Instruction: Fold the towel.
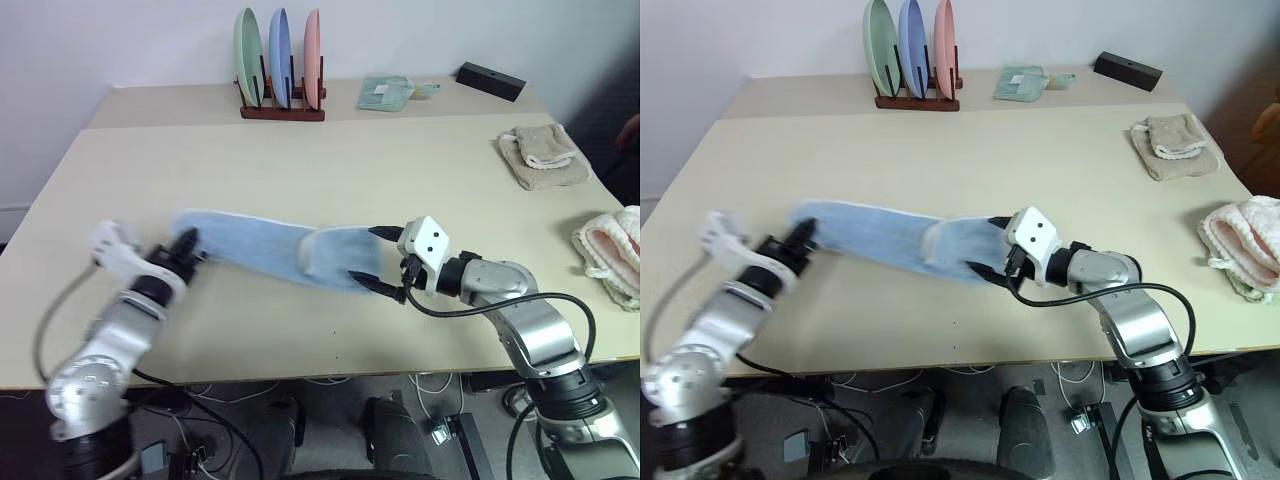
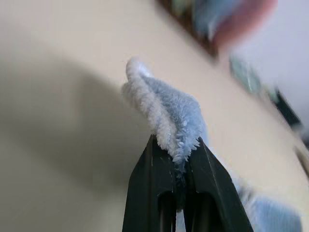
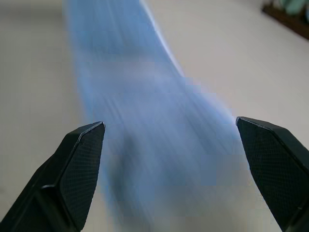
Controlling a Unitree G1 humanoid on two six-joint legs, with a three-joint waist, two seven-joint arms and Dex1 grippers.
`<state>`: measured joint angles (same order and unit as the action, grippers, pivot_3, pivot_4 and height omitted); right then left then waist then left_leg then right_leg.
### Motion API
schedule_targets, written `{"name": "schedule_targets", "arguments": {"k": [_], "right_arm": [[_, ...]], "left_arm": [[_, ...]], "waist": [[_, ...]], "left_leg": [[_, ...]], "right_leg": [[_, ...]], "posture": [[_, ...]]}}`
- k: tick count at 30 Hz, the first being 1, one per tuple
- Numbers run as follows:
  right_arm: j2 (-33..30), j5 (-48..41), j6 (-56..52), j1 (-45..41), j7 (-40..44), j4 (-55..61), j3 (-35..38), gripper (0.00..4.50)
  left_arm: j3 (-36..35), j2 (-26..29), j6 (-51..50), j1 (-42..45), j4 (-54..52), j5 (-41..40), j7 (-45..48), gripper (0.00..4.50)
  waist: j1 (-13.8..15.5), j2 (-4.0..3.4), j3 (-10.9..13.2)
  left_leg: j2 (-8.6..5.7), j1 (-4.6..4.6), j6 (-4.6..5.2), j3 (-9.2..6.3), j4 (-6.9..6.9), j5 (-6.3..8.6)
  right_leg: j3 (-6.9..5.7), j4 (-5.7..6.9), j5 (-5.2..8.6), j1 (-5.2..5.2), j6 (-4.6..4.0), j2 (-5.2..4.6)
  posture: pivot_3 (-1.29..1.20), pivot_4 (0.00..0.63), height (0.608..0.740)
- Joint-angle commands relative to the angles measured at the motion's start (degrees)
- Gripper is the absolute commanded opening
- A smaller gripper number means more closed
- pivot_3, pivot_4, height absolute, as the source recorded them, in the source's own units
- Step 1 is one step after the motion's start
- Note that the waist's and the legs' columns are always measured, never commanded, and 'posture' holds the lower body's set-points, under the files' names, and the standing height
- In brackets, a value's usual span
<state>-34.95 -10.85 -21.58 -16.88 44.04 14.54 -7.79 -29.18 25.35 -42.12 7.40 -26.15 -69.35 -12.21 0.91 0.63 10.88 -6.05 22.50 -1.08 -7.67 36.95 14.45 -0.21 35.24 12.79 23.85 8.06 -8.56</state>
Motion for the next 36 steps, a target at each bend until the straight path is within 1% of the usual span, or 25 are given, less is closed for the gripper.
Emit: {"name": "schedule_targets", "arguments": {"k": [1,3,6,8,11,12,15,18,19,22,23,26,28,29,30,31,32,34,36], "right_arm": [[-0.07,0.13,1.80,0.31,0.16,0.91,0.92,4.47],[0.11,0.14,1.96,0.53,0.29,0.76,1.14,4.47],[0.22,0.66,2.43,0.77,0.23,0.54,0.92,4.47],[0.39,0.71,2.33,0.81,0.05,0.81,0.88,4.47],[0.80,0.45,1.65,1.07,-0.45,1.93,1.02,4.47],[0.80,0.43,1.51,1.35,-0.56,2.37,1.05,4.47],[0.70,0.45,1.21,1.85,-0.93,3.05,1.23,4.47],[0.57,0.46,0.95,2.44,-1.45,3.67,1.61,4.47],[0.57,0.53,0.98,2.52,-1.60,3.74,1.61,4.47],[0.72,0.69,0.99,2.42,-2.04,3.83,1.50,4.47],[0.82,0.70,0.91,2.21,-2.20,3.85,1.45,4.47],[1.08,0.60,0.81,1.55,-2.76,3.86,1.57,4.47],[1.41,0.26,0.72,0.96,-3.16,3.62,2.01,4.47],[1.92,-0.34,0.30,0.41,-3.52,3.48,2.48,3.94],[2.37,-0.89,-0.10,-0.10,-3.74,3.41,2.84,3.67],[2.98,-1.48,-0.56,-0.89,-3.99,3.38,3.11,3.18],[3.60,-1.92,-1.08,-1.73,-4.21,3.40,3.27,2.74],[5.02,-2.73,-1.96,-3.69,-4.58,3.43,3.13,1.65],[7.61,-3.77,-3.41,-6.37,-5.17,3.73,1.97,0.56]], "left_arm": [[6.53,6.21,-1.55,1.82,-4.20,4.52,8.60,0.05],[12.26,9.01,-2.30,3.18,-5.61,7.52,13.20,0.05],[23.97,11.49,-3.34,6.76,-7.57,13.73,20.64,0.05],[30.58,11.48,-3.47,8.87,-7.02,18.30,23.49,0.05],[39.25,9.06,-3.90,12.39,-3.01,25.03,25.90,0.05],[40.93,8.09,-4.40,13.17,-1.81,26.27,26.49,0.05],[42.82,5.95,-5.76,14.18,0.32,28.48,27.46,0.05],[43.01,3.93,-7.30,14.40,1.27,29.75,27.83,0.05],[42.43,3.37,-7.88,14.26,1.14,29.59,27.96,0.34],[40.40,2.64,-9.11,13.67,-0.21,28.96,28.92,1.50],[38.81,2.50,-9.55,13.25,-0.91,27.91,29.15,2.11],[31.72,2.96,-10.59,11.09,-3.89,22.94,30.17,3.63],[25.94,3.91,-10.55,8.91,-5.77,19.05,31.22,3.63],[22.53,4.56,-9.98,7.80,-6.33,17.68,31.58,3.67],[19.84,4.90,-9.72,7.14,-6.40,16.98,31.09,3.67],[16.95,5.13,-9.59,6.78,-5.71,16.54,29.95,3.02],[14.90,5.59,-9.05,6.44,-5.14,16.95,29.39,2.74],[13.04,6.82,-7.81,5.92,-4.25,19.22,29.17,1.69],[12.71,6.97,-6.85,6.42,-1.92,22.28,27.38,0.60]], "waist": [[0.05,0.00,0.00],[0.04,0.00,0.00],[-0.15,0.01,0.01],[-0.22,0.00,0.02],[-0.31,-0.01,0.03],[-0.28,0.00,0.03],[-0.26,0.02,0.05],[-0.20,0.02,0.05],[-0.19,0.02,0.06],[-0.22,0.02,0.06],[-0.26,0.02,0.06],[-0.37,0.02,0.06],[-0.37,0.02,0.06],[-0.42,0.02,0.06],[-0.36,0.00,0.07],[-0.32,0.00,0.07],[-0.29,0.00,0.07],[-0.22,0.01,0.07],[-0.19,0.01,0.07]], "left_leg": [[0.00,0.00,0.00,0.00,0.00,0.00],[-0.02,-0.01,0.00,0.00,0.00,0.00],[-0.02,-0.01,0.01,0.01,0.00,0.00],[-0.02,-0.01,0.01,0.02,-0.03,0.00],[-0.02,-0.02,0.01,0.06,-0.08,0.00],[-0.01,-0.02,0.01,0.05,-0.09,0.00],[0.00,0.00,0.01,0.04,-0.10,0.00],[0.03,0.01,0.01,0.02,-0.12,0.00],[0.03,0.01,0.01,0.02,-0.12,0.00],[0.03,0.01,0.01,0.00,-0.12,0.00],[0.03,0.01,0.01,0.00,-0.12,0.00],[0.04,0.01,0.01,0.00,-0.13,0.00],[0.07,0.01,0.01,0.01,-0.14,0.00],[0.08,0.01,0.01,0.00,-0.15,0.00],[0.09,0.02,0.01,0.01,-0.15,0.00],[0.09,0.02,0.00,0.01,-0.16,-0.01],[0.09,0.02,-0.02,0.01,-0.16,-0.02],[0.09,0.01,-0.04,0.01,-0.15,-0.03],[0.07,0.01,-0.04,0.00,-0.15,-0.03]], "right_leg": [[0.00,0.00,0.00,-0.01,0.00,0.00],[0.00,-0.03,0.00,-0.05,0.00,-0.01],[0.00,-0.04,0.00,-0.06,0.00,0.00],[0.00,-0.04,-0.02,-0.04,0.03,0.02],[0.01,-0.04,-0.02,-0.02,0.04,0.03],[0.01,-0.04,-0.04,0.00,0.07,0.04],[0.01,-0.04,-0.08,0.03,0.16,0.04],[0.01,-0.04,-0.07,0.04,0.20,0.02],[0.01,-0.04,-0.07,0.04,0.20,0.01],[0.01,-0.04,-0.07,0.04,0.21,0.01],[0.01,-0.03,-0.07,0.04,0.21,0.01],[0.01,-0.02,-0.07,0.08,0.22,0.02],[0.01,-0.01,-0.07,0.11,0.22,0.02],[0.01,-0.01,-0.07,0.12,0.22,0.02],[0.01,0.00,-0.07,0.14,0.22,0.02],[0.01,0.01,-0.07,0.15,0.22,0.02],[0.01,0.01,-0.08,0.15,0.21,0.03],[0.01,0.02,-0.09,0.13,0.18,0.03],[0.01,0.01,-0.09,0.12,0.18,0.02]], "posture": [[0.00,0.150,0.737],[0.00,0.150,0.737],[0.00,0.150,0.737],[0.00,0.150,0.737],[0.00,0.150,0.737],[0.00,0.150,0.737],[0.00,0.150,0.737],[0.00,0.150,0.737],[0.00,0.150,0.737],[0.00,0.150,0.737],[0.00,0.150,0.737],[0.00,0.150,0.737],[0.00,0.150,0.737],[0.00,0.150,0.737],[0.00,0.150,0.737],[0.00,0.150,0.737],[0.00,0.150,0.737],[0.00,0.150,0.737],[0.00,0.150,0.737]]}}
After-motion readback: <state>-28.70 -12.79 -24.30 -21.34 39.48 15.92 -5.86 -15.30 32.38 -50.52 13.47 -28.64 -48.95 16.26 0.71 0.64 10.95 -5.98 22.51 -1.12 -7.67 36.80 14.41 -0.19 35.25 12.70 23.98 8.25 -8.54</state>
